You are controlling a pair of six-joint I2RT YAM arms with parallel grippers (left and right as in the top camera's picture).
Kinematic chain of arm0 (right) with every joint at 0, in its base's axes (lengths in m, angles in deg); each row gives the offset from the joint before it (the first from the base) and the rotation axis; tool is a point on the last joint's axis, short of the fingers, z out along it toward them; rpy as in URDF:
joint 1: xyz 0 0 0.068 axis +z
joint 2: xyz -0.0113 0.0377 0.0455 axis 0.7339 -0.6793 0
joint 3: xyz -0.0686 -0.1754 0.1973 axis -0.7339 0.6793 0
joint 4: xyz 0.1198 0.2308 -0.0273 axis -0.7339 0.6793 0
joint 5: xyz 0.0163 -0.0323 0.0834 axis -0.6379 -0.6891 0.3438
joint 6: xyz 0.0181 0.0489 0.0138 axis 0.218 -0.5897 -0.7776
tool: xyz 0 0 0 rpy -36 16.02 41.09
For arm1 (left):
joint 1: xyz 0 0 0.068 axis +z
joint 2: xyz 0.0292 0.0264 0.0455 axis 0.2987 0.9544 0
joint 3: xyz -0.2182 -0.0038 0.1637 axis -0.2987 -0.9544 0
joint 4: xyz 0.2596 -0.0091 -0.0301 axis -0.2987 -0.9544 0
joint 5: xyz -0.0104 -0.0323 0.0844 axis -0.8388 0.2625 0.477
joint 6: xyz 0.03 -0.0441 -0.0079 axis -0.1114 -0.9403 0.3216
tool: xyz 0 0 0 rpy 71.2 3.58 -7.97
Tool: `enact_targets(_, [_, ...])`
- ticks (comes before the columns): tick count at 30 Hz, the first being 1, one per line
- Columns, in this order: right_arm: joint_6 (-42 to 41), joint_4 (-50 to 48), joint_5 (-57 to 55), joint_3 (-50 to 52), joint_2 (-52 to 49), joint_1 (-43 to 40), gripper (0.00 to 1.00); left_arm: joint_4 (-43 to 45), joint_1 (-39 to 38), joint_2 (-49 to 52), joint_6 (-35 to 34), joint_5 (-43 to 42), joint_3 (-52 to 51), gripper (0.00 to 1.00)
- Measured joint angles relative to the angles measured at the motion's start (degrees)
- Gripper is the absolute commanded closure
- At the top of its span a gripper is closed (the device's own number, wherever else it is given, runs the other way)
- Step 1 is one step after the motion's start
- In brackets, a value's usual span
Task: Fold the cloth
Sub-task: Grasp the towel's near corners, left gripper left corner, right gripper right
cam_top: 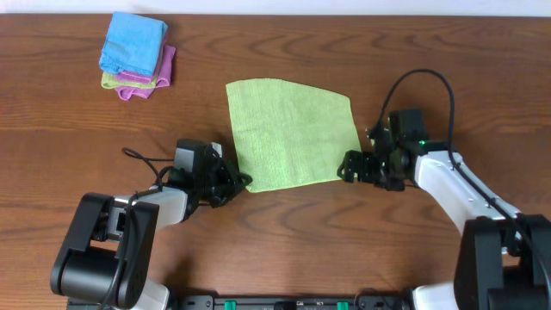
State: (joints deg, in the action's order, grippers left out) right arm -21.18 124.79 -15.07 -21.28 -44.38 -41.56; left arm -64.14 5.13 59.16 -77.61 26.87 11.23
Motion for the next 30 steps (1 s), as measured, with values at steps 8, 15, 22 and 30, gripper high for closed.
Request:
enact_targets(8, [-2.89, -7.96, 0.02, 3.48, 0.00, 0.00, 0.06, -0.28, 0.04, 0.00, 0.22, -0.44, 0.00, 0.94])
enact_targets(15, [-4.85, -13.29, 0.04, 4.79, -0.35, 0.00, 0.07, -0.57, 0.04, 0.00, 0.22, -1.01, -0.02, 0.94])
enact_targets(22, [-5.70, -17.70, 2.97, 3.26, -3.58, -0.02, 0.13, -0.66, 0.04, 0.00, 0.22, -1.44, -0.09, 0.94])
enact_targets(30, [-6.54, -19.89, 8.46, 3.37, -6.54, 0.50, 0.69, -0.66, 0.11, 0.00, 0.46, -1.49, -0.11, 0.94])
